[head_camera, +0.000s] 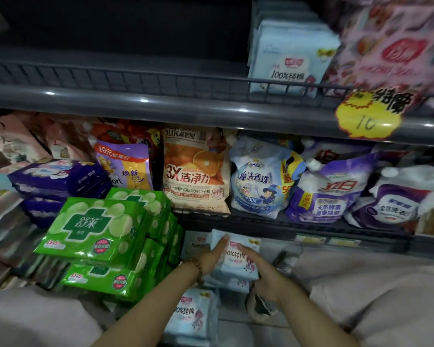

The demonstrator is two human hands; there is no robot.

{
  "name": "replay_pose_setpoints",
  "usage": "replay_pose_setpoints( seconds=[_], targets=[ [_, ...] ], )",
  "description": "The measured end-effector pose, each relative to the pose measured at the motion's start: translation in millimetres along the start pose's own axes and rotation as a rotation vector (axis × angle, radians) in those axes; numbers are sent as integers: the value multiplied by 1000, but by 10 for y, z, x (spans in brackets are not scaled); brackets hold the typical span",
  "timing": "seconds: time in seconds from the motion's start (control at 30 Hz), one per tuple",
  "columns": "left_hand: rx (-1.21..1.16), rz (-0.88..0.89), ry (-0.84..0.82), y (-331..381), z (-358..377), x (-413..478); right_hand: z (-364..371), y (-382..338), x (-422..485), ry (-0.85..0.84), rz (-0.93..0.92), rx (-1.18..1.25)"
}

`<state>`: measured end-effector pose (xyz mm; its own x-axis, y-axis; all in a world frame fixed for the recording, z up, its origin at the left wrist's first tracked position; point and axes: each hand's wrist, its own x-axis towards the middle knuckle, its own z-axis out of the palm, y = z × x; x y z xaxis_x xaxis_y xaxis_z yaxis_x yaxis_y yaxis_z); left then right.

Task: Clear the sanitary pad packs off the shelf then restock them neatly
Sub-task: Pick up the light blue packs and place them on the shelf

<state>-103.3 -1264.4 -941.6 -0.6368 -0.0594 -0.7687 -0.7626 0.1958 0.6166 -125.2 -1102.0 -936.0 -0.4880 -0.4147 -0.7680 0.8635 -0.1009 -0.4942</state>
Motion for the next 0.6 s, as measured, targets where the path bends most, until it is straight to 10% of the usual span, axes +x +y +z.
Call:
replay_pose_setpoints(
  seconds=[0.6],
  targets=[
    [-55, 1081, 220, 1957, -510, -2085, 1050, -1675, -2260, -155, -868, -388]
  ],
)
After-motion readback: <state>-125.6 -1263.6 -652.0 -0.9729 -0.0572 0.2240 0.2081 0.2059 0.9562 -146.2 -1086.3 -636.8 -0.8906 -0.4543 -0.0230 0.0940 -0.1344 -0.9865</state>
